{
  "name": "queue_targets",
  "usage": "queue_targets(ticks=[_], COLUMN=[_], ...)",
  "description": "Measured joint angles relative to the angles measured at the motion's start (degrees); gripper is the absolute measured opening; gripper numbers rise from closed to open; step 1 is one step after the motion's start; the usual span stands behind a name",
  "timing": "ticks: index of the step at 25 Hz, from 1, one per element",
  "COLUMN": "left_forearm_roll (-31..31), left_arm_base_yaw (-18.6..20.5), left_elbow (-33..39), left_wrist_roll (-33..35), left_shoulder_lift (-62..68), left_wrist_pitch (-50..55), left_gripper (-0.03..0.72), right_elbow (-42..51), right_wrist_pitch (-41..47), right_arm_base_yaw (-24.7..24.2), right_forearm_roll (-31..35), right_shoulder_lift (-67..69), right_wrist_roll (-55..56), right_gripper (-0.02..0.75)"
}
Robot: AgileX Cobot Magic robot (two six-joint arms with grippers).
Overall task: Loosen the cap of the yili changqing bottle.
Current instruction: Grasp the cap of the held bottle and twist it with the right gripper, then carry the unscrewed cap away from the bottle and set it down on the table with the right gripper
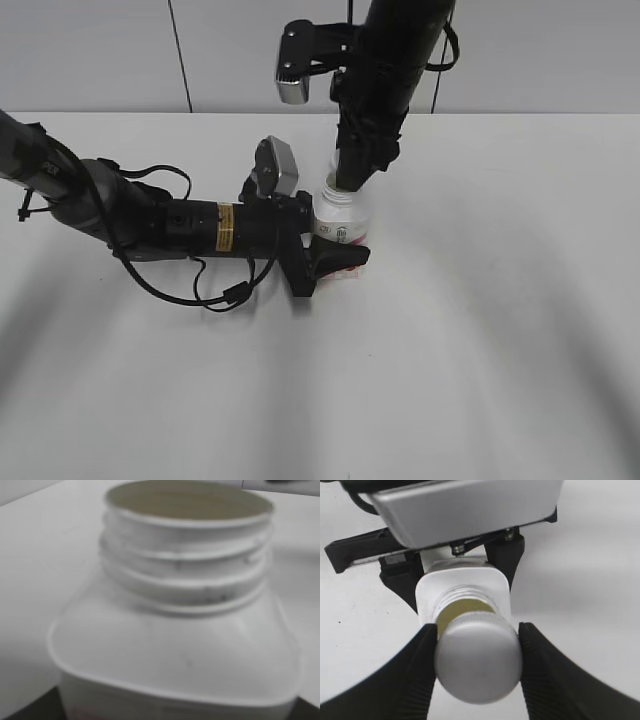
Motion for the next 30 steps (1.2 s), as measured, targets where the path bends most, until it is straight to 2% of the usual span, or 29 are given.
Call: queue_targets(ticks=[7, 15, 18, 21, 30], left_forearm_roll=[0.05, 0.10, 0.10, 0.16, 0.21], left_arm_base_yaw=[0.00, 0.00, 0.00, 0.00, 0.10], left_elbow=[0.00, 0.00, 0.00, 0.00, 0.00], left_wrist_roll=[0.00, 0.00, 0.00, 0.00, 0.00], left_shoulder_lift=[0.00, 0.00, 0.00, 0.00, 0.00], left_wrist_pitch=[-0.06, -0.06, -0.06, -0.06, -0.06], left_gripper=[0.414, 0.414, 0.414, 0.412, 0.412], right_elbow=[0.00, 0.00, 0.00, 0.28, 10.33], right_wrist_pitch=[0.00, 0.00, 0.00, 0.00, -0.59], right_arm_base_yaw=[0.00, -2.39, -6.18, -11.48, -25.60], right_forearm_roll=[-0.76, -2.84, -2.71, -2.44, -1.82], right_shoulder_lift=[-2.86, -3.78, -3.78, -3.78, -3.84], right_wrist_roll=[10.42, 38.84, 48.11, 52.83, 54.93], right_gripper=[0.389, 0.389, 0.389, 0.389, 0.389])
